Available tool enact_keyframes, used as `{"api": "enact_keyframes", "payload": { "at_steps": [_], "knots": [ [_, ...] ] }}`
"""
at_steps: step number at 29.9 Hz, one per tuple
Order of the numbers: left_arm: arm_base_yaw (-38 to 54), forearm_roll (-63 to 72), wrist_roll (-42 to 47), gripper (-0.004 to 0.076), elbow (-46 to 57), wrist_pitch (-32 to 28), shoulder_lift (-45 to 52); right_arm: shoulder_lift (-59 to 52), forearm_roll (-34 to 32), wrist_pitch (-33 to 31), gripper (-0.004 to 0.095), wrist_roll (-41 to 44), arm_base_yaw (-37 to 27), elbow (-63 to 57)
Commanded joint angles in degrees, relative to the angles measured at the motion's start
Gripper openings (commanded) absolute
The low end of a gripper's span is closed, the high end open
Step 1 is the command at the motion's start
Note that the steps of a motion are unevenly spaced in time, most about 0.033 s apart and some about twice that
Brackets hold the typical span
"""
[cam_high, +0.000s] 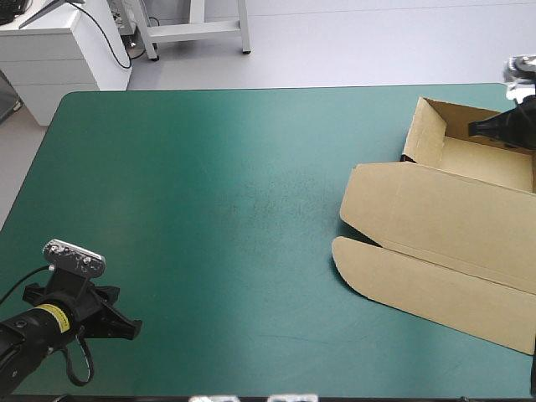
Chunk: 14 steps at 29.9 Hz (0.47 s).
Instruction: Fold the box
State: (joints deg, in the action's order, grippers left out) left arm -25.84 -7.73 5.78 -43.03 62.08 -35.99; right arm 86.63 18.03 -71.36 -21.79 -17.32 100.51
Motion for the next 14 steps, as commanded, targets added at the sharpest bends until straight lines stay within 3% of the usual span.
{"api": "enact_keyframes", "payload": {
  "at_steps": [1,8,14],
  "knots": [
    [-0.2,1.5,0.6,-0.0008,-1.3,-2.9,-0.2,-7.0,1.5,0.7,-0.0013,-1.3,5.0,-2.6],
    [-0.2,1.5,1.8,-0.0008,-1.3,-1.2,-0.2,-19.4,0.7,6.6,-0.0014,-1.3,13.9,-19.2],
    [-0.2,1.4,1.9,-0.0008,-1.3,-1.0,-0.2,-31.2,0.1,9.5,-0.0014,-1.1,14.9,-34.9]
  ]
}}
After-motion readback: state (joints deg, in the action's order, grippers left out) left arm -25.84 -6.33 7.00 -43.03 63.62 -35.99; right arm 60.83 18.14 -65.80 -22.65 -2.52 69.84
